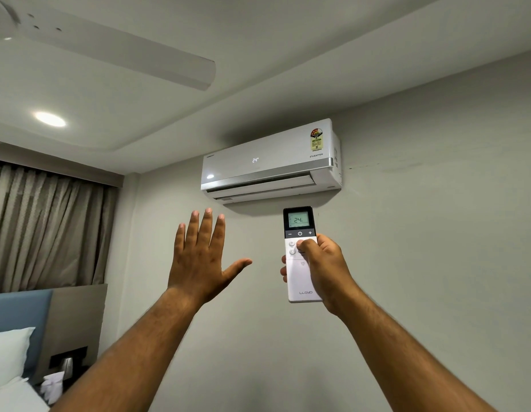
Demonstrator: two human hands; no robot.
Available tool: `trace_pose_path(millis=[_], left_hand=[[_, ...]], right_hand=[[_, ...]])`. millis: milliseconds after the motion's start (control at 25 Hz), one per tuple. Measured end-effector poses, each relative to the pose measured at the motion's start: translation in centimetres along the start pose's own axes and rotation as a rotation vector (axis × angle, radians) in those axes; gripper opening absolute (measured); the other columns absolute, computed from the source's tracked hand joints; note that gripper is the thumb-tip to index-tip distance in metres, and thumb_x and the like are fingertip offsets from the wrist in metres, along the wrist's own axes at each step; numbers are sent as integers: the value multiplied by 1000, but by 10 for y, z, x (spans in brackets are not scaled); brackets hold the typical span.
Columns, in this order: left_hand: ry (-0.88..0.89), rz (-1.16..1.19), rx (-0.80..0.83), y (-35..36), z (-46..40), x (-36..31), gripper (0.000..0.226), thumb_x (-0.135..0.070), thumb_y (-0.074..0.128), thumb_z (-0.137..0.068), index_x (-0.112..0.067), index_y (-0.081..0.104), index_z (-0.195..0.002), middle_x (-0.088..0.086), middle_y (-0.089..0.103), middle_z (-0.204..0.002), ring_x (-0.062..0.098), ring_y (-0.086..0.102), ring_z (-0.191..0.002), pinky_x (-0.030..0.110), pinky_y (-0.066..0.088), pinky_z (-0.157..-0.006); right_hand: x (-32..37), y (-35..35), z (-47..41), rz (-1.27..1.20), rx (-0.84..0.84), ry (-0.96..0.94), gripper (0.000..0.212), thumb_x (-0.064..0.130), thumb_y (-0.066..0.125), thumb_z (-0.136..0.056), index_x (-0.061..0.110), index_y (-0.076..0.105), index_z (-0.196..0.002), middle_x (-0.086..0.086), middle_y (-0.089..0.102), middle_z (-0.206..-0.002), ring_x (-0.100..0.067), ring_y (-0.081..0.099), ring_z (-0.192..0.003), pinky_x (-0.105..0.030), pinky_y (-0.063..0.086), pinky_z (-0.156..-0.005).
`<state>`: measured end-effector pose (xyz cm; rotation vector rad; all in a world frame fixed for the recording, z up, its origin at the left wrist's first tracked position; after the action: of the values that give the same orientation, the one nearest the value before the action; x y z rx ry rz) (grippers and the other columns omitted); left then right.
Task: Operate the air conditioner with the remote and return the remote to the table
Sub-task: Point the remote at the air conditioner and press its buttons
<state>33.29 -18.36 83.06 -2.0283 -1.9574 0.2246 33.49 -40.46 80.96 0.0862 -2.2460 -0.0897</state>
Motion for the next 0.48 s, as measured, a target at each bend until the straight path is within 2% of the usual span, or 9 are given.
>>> trace_pose_path(millis=[120, 480], left_hand=[[-9, -18, 8, 4, 1, 5, 101, -85, 6, -74, -16, -3, -148, 14, 3, -160, 33, -4, -147, 52, 2, -118], [-6, -21, 4, 8, 1, 7, 102, -84, 10, -76, -15, 2, -150, 14, 5, -160, 33, -3, -147, 52, 3, -118]], right_hand=[[-1, 2, -1, -9, 2, -1, 11, 17, 48, -95, 13, 57, -100, -16, 73, -82, -24, 71, -55, -32, 57, -49], [-1, 2, -6, 6, 3, -12, 10, 18, 49, -95, 13, 56, -100, -17, 72, -83, -25, 71, -55, -32, 57, -50]])
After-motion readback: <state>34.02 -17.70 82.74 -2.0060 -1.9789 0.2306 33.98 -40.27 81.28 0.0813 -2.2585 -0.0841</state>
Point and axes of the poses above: each hand's wrist, its own z-axis away from the middle knuckle, its own y-axis out of the palm, x = y × z, the point moved 9 cm from there along -z, towards the middle knuckle
